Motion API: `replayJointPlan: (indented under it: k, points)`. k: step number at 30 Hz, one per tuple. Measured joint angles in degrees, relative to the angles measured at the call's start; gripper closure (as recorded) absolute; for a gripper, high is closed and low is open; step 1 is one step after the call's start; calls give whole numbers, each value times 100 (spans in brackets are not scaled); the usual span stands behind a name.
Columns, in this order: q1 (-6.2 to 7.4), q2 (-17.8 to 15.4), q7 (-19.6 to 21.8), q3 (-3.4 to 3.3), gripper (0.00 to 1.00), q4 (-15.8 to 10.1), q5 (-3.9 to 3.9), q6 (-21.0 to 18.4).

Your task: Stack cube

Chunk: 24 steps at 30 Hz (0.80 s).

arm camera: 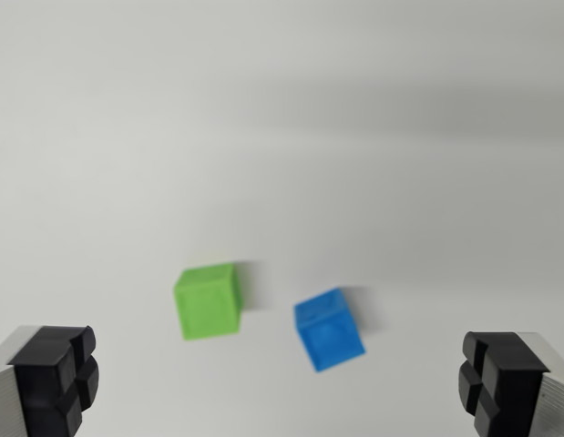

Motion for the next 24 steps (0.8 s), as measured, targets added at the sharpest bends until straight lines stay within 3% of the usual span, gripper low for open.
replayJointPlan:
  k: [24]
  points:
    - [1, -1, -7, 0, 0, -100, 0, 68]
